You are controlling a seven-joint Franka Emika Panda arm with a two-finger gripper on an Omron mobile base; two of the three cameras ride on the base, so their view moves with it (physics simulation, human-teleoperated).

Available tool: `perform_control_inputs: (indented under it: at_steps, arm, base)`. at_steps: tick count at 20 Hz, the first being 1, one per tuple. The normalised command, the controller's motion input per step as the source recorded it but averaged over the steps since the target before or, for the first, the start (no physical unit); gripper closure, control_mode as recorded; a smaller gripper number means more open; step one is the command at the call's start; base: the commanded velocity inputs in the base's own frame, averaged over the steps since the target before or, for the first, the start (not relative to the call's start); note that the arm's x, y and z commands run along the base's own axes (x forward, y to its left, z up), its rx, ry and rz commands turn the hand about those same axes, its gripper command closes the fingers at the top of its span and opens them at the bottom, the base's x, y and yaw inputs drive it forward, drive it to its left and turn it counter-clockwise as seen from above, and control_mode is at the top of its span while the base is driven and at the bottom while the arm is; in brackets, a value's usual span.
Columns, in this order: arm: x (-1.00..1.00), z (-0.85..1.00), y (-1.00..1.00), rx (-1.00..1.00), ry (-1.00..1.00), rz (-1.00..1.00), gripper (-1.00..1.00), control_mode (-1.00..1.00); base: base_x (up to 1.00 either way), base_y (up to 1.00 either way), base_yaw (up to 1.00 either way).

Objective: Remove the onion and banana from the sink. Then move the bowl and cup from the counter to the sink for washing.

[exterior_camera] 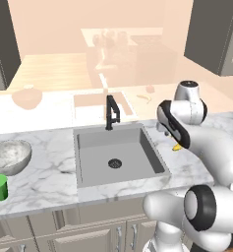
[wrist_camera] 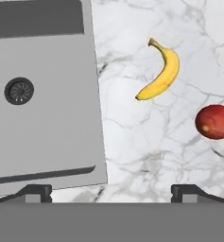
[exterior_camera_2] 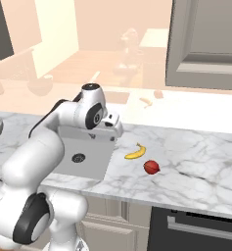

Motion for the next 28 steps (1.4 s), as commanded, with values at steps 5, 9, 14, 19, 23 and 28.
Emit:
perform_control_inputs:
  at_steps: [5,9,14,19,23,28]
  arm:
    - [-0.08,0.05,0.30,0.00,0.00,0.13,-1.00,-1.00]
    - [-0.06,0.00,0.35,0.00,0.00,0.10,-1.00,-1.00]
    - [-0.03,0.00,0.38,0.00,0.00,0.10,-1.00,-1.00]
    - [-0.05,0.00,0.34,0.00,0.05,0.06,-1.00,-1.00]
    - [-0.12,-0.01,0.29,0.00,0.03,0.05,-1.00,-1.00]
    - [-0.10,0.00,0.37,0.00,0.00,0.01,-1.00,-1.00]
  base:
    - [0.00,0.00,0.00]
    - [0.00,0.00,0.00]
    - [0.00,0.00,0.00]
    - [0.00,0.00,0.00]
    - [0.00,0.00,0.00]
    - [0.00,0.00,0.00]
